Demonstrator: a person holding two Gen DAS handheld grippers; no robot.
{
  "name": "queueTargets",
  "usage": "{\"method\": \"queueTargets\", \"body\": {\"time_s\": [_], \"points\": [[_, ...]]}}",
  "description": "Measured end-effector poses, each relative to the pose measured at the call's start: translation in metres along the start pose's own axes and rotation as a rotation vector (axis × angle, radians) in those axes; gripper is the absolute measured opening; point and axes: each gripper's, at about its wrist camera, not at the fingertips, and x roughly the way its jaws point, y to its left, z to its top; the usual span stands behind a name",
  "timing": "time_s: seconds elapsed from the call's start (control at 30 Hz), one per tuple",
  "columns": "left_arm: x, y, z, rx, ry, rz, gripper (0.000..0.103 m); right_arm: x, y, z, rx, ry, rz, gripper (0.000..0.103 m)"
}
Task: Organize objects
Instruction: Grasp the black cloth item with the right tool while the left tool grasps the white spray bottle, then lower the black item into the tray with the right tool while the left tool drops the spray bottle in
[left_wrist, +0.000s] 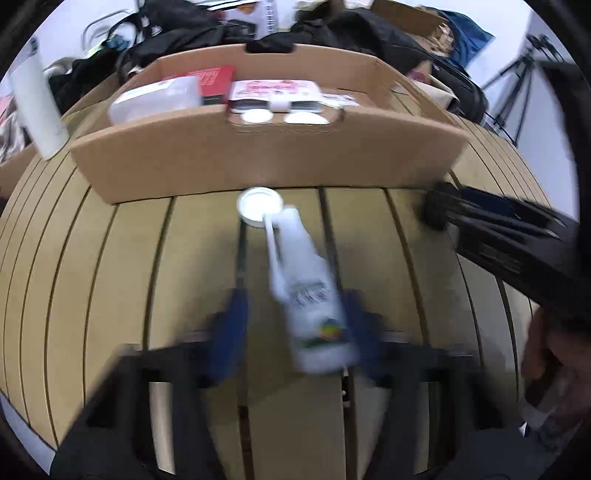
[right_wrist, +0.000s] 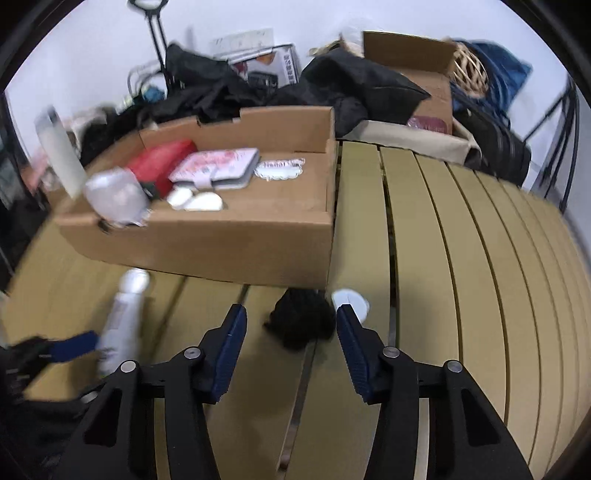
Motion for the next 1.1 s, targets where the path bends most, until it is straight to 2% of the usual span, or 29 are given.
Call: {"method": "queueTargets", "body": {"time_s": [0.03,0.1,0.17,0.23,0.37,0.47,0.53,0.6,0.7,0.83,0.97,1.1], "points": [[-0.002,-0.001,-0.002,0.005,-0.01,0.015,0.024,0.003,0.002,-0.001,-0.018,-0.002,-0.017,0.041],[-0.006,0.003,-0.006,-0.014,-0.008,0.001,0.024,0.001,0.005,-0.004,-0.044,-0.012,-0.039,0.04],[-0.015,0.009,-0.01,-0.045,0.012,-0.031,0.024,-0.011,0.006,-0.01,-0.041,-0.006,-0.018,0.038],[-0.038,0.015,-0.015,-0.06,-0.023,-0.073,0.024,-0.032,0.006,-0.017,-0.032,-0.014,0.003,0.038],[-0.122,0.024,-0.041,-0.009,-0.154,-0.102,0.024,-0.098,0.005,-0.046,0.008,-0.046,0.068,0.038],[-0.177,0.036,-0.064,-0.032,-0.242,-0.125,0.024,-0.154,0.007,-0.078,0.032,-0.064,0.095,0.038],[-0.203,0.045,-0.081,-0.069,-0.26,-0.129,0.024,-0.186,0.009,-0.1,0.03,-0.074,0.087,0.038],[-0.221,0.052,-0.098,-0.09,-0.255,-0.151,0.024,-0.21,0.011,-0.115,0.023,-0.088,0.042,0.038],[-0.239,0.052,-0.119,-0.089,-0.255,-0.158,0.024,-0.248,0.014,-0.133,0.044,-0.13,0.042,0.038],[-0.257,0.052,-0.137,-0.088,-0.298,-0.171,0.024,-0.284,0.026,-0.151,0.039,-0.189,0.062,0.038],[-0.265,0.046,-0.133,-0.064,-0.315,-0.197,0.024,-0.289,0.035,-0.159,0.028,-0.188,0.075,0.038],[-0.261,0.042,-0.119,-0.059,-0.323,-0.19,0.024,-0.283,0.035,-0.155,0.037,-0.186,0.106,0.038]]}}
